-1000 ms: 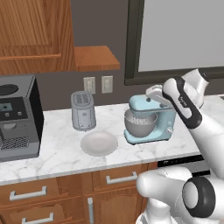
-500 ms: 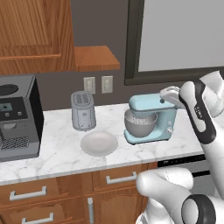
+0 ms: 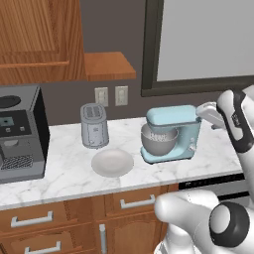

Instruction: Add butter and sugar cubes to the stand mixer bowl and then turn on the stand mixer to begin making frosting.

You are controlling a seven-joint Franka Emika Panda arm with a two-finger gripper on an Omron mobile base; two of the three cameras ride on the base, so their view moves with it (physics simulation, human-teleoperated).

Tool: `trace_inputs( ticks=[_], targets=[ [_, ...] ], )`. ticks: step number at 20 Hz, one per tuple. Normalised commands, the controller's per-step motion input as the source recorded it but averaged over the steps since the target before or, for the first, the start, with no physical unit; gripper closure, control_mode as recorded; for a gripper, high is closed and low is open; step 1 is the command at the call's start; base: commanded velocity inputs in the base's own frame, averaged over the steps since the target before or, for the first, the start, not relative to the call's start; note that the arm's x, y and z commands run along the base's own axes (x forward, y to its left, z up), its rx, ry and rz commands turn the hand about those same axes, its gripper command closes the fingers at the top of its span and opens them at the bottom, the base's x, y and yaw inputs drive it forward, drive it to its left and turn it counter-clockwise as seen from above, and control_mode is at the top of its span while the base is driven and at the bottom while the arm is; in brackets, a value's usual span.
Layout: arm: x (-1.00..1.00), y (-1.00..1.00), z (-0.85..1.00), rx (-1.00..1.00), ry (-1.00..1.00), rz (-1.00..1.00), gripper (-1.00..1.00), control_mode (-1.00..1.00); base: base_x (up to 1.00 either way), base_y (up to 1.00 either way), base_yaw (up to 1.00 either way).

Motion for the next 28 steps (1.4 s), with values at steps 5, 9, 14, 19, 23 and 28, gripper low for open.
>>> trace_inputs(
  ticks=[5, 9, 14, 19, 23, 28],
  targets=[
    [-0.01, -0.36, -0.57, 0.00, 0.04, 0.00, -1.00, -1.00, 0.00, 0.00, 0.00],
    [0.00, -0.17, -0.41, 0.00, 0.00, 0.00, -1.00, -1.00, 0.00, 0.00, 0.00],
    [0.00, -0.13, -0.25, 0.02, 0.00, 0.00, -1.00, -1.00, 0.00, 0.00, 0.00],
    [0.00, -0.13, -0.34, 0.01, 0.00, 0.00, -1.00, -1.00, 0.00, 0.00, 0.00],
    [0.06, -0.16, -0.34, 0.01, 0.05, 0.00, -1.00, -1.00, 0.00, 0.00, 0.00],
    [0.17, -0.11, -0.31, 0.00, 0.07, 0.00, -1.00, -1.00, 0.00, 0.00, 0.00]
  ],
)
